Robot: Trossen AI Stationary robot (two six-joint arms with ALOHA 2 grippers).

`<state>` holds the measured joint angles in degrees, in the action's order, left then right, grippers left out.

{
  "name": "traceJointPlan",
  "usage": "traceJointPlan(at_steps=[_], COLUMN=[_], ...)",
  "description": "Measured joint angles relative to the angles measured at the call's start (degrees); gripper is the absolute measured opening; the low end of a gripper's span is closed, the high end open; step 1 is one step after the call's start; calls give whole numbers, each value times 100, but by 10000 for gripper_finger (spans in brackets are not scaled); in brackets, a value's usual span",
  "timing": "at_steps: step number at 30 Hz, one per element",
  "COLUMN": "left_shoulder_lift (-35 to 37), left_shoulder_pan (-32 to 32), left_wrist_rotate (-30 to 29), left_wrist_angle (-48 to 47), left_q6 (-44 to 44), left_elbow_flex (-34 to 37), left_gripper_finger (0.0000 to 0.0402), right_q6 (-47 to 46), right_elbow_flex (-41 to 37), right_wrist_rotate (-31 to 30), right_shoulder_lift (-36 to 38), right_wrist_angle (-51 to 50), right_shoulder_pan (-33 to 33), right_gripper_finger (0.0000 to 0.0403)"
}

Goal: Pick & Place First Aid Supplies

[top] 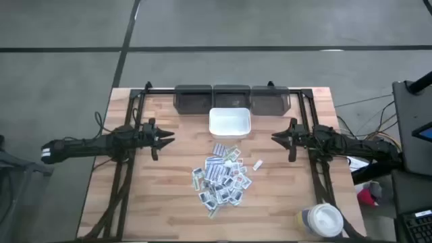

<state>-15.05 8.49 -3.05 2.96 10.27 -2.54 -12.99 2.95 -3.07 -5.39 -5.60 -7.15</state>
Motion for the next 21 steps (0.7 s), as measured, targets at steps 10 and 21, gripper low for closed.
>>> traceJointPlan(at_steps=[10,21], left_shoulder_lift=[2,1], left_shoulder_pan=[0,0], left_wrist_rotate=[0,0], left_wrist_angle=[0,-1], left_q6=[2,2], left_elbow_flex=[0,1], left_gripper_finger=[120,120], right_q6=[0,0], right_elbow_flex=[-1,-1], right_wrist_rotate=[0,0], right_shoulder_lift=[-2,-1], right_wrist_angle=[2,2], right_shoulder_pan=[-1,0], right_gripper_finger=[67,85])
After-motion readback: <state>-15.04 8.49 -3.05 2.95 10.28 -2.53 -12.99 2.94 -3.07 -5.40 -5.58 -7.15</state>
